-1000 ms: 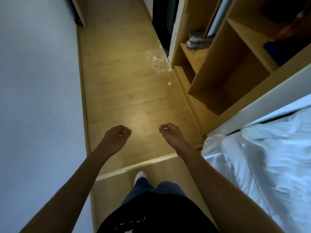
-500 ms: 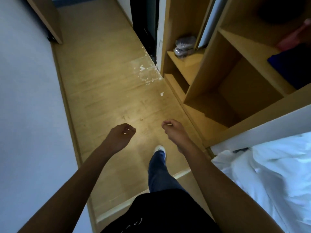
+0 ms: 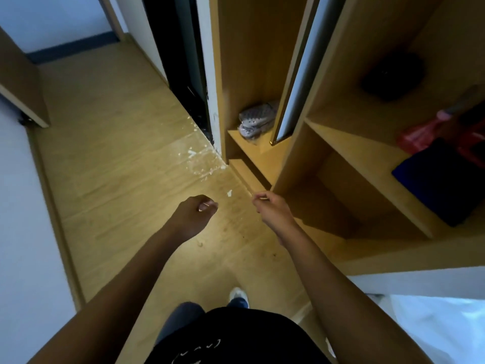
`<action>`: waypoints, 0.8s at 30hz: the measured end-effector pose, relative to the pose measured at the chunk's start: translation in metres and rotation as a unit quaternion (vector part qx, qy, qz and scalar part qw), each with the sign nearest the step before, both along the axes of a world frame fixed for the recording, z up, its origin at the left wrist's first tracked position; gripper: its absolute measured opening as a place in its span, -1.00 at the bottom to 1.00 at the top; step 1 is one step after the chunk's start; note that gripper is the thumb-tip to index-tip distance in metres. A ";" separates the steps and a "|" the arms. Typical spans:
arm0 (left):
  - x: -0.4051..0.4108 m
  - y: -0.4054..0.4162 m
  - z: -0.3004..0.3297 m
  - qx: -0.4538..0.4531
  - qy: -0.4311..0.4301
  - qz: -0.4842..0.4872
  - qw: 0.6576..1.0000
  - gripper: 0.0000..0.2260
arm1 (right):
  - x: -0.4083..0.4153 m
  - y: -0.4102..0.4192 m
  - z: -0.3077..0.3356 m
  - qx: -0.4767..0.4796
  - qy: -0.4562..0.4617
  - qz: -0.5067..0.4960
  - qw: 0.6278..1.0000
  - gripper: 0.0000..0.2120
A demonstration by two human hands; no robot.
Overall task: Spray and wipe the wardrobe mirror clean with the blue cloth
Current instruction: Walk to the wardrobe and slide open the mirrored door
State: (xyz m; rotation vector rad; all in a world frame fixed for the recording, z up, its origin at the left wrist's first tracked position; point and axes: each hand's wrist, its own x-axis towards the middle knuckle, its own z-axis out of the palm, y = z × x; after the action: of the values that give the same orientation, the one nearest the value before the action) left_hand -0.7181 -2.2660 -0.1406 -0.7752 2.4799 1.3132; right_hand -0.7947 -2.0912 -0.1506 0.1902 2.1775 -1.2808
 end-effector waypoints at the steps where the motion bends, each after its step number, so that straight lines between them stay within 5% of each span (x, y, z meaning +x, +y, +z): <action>1: -0.013 -0.003 0.002 0.000 0.003 -0.012 1.000 -0.81 | -0.011 -0.002 0.002 0.002 0.004 -0.004 1.000 -0.85; 12: -0.171 -0.056 -0.002 0.010 0.026 -0.136 0.990 -0.78 | -0.119 -0.046 0.014 -0.003 0.010 -0.123 0.992 -0.77; 24: -0.324 -0.153 0.024 0.025 0.045 -0.355 0.934 -0.80 | -0.202 -0.152 0.029 0.001 0.037 -0.306 0.951 -0.76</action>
State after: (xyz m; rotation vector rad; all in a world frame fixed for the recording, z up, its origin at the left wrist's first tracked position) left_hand -1.0419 -2.4193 -0.1162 0.2095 2.4094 1.1279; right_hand -0.9970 -2.2430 -0.1217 0.8875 2.2670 -1.6247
